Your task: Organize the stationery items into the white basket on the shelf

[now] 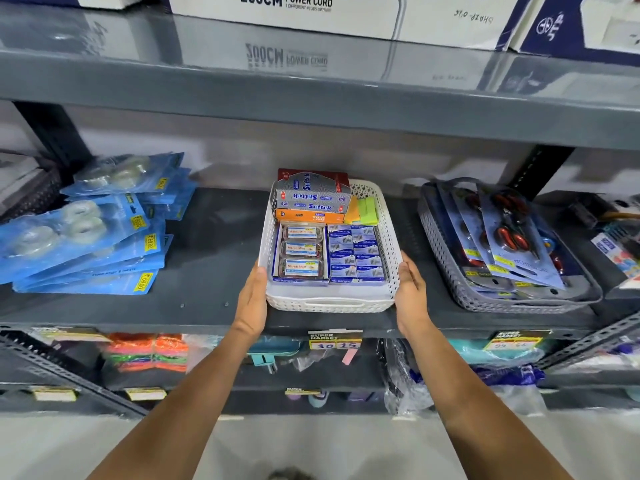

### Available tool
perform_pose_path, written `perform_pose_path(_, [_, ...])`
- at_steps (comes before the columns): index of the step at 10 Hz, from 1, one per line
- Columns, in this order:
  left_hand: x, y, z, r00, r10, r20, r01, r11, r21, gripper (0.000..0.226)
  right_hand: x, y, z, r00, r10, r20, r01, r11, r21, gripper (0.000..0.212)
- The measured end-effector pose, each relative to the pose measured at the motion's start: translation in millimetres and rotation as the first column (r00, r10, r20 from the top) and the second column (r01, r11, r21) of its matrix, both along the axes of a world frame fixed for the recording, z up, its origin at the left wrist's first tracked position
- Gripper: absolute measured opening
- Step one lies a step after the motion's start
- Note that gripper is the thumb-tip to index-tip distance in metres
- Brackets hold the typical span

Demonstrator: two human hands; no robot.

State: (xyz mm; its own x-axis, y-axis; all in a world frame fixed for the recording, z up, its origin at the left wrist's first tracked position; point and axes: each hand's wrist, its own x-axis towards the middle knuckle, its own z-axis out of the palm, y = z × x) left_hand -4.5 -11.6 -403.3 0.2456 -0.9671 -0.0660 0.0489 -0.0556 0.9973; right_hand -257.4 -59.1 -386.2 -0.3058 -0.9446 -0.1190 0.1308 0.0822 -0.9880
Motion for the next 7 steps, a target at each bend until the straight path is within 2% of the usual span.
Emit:
perform_pose_path(2, [-5, 10, 8, 0.991, 0.025, 0.131, -0.029, 0.999, 0.029, 0.039, 0, 1, 3, 0.999, 0.026, -0.020, -0.025, 0.999, 0.033, 0.036])
perform_pose_path(3, [-4, 25, 13, 0.984, -0.008, 0.180, -0.001, 0.999, 0.047, 0.044, 2, 9, 12, 0.999, -0.004, -0.034, 0.008, 0.995, 0.101, 0.038])
perform_pose_path(4, [1, 43, 14, 0.953, -0.111, 0.281, 0.098, 0.993, 0.059, 0.050, 4, 23, 17, 0.983, 0.050, -0.176, -0.014, 0.980, 0.200, 0.044])
perform_pose_path(5, [5, 64, 21, 0.891, -0.254, 0.378, 0.258, 0.965, 0.040, 0.058, 5, 50, 31, 0.876, 0.177, -0.449, -0.066, 0.966, 0.251, 0.051])
perform_pose_path(6, [13, 82, 23, 0.792, -0.356, 0.496, 0.328, 0.933, 0.146, 0.058, 3, 79, 43, 0.674, 0.305, -0.672, -0.128, 0.945, 0.301, 0.049])
perform_pose_path(7, [21, 101, 35, 0.591, -0.321, 0.740, 0.295, 0.940, 0.173, 0.065, 14, 111, 60, 0.465, 0.325, -0.824, -0.178, 0.946, 0.273, 0.036])
